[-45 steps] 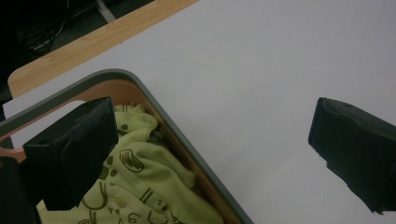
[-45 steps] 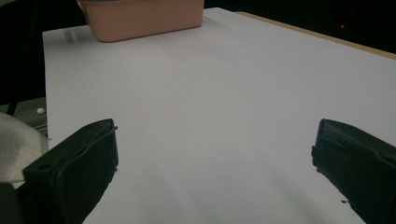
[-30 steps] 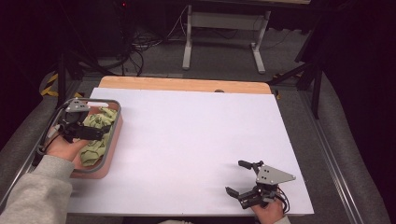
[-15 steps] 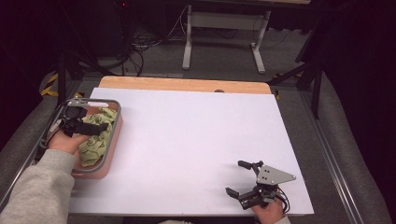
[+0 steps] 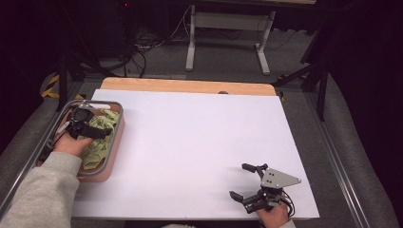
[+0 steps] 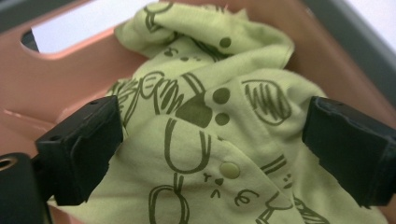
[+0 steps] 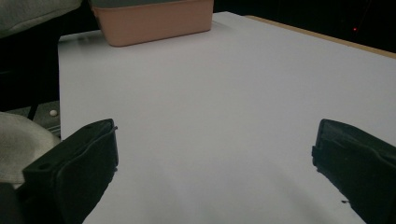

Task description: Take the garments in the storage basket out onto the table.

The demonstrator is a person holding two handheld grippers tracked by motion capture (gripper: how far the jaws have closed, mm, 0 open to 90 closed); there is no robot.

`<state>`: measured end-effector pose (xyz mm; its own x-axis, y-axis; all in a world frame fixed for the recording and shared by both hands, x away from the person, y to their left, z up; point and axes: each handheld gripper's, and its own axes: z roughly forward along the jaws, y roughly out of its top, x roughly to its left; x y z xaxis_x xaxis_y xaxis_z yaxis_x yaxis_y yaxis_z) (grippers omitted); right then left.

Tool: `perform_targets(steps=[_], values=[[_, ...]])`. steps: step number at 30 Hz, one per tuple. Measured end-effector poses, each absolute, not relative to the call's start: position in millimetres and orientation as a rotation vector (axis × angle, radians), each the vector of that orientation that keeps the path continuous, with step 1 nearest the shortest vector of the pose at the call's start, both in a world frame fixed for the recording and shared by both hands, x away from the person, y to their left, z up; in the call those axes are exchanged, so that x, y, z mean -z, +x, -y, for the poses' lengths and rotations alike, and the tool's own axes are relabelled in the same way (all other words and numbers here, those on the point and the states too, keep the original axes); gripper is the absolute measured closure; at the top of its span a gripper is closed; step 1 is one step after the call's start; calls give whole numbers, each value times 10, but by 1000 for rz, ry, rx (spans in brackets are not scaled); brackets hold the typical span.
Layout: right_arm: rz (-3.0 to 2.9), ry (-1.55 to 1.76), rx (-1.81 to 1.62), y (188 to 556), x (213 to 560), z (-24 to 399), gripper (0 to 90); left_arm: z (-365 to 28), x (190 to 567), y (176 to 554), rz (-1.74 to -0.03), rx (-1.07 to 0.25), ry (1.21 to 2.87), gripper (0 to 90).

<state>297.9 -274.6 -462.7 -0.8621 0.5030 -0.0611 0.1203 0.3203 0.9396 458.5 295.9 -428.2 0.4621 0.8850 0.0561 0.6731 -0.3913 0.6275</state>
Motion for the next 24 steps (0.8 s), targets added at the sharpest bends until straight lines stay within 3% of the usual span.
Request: perform_targets(steps=[9, 24], values=[[-2248, 558, -1549, 2977, 4628, 2743, 6, -2938, 4363, 4620, -1301, -502, 2244, 154], [-2257, 560, -1545, 2981, 4633, 2738, 7, -2881, 4367, 4590, -1325, -498, 2323, 476]])
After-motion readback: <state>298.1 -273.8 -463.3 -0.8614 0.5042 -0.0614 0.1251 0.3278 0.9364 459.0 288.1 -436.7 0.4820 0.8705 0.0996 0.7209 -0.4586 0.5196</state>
